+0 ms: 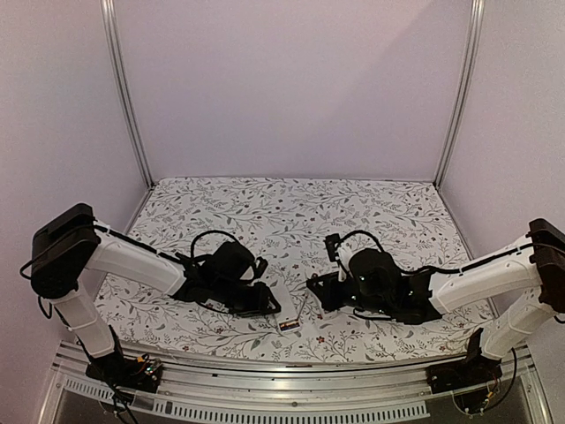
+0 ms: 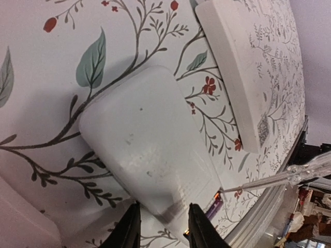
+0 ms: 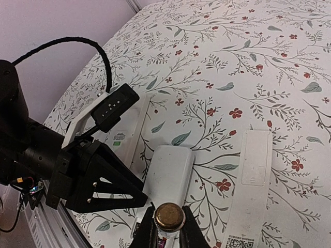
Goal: Unload the batteries from the remote control
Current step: Adjust the remote control without the battery cover at the center of the board.
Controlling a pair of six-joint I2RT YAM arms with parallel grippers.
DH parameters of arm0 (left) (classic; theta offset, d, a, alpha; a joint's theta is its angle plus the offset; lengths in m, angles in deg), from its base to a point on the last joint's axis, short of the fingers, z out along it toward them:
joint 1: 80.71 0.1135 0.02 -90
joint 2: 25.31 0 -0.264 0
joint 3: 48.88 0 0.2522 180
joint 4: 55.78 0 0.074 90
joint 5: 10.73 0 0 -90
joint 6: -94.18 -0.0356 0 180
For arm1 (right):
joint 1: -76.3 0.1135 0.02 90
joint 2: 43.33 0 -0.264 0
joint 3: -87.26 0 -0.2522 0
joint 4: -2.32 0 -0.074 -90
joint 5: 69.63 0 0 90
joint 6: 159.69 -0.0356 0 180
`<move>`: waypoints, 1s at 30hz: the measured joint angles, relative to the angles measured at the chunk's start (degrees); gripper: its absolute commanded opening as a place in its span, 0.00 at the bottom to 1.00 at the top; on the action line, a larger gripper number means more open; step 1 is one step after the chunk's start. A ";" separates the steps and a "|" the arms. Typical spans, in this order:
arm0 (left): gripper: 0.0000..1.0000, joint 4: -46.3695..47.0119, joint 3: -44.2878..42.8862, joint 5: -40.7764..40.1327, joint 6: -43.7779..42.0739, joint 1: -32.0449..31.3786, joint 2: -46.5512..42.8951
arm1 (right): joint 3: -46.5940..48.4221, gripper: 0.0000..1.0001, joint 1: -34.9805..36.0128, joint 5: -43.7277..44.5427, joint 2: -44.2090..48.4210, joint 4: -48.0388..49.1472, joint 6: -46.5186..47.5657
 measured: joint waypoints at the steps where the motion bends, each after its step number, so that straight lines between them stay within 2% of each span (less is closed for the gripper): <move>1: 0.31 0.02 0.00 0.13 0.07 -0.13 0.00 | 0.17 0.00 0.15 0.31 0.00 -0.35 0.00; 30: 0.24 0.00 0.00 1.22 0.76 -0.66 0.00 | 5.33 0.00 3.87 6.78 0.00 -8.66 0.37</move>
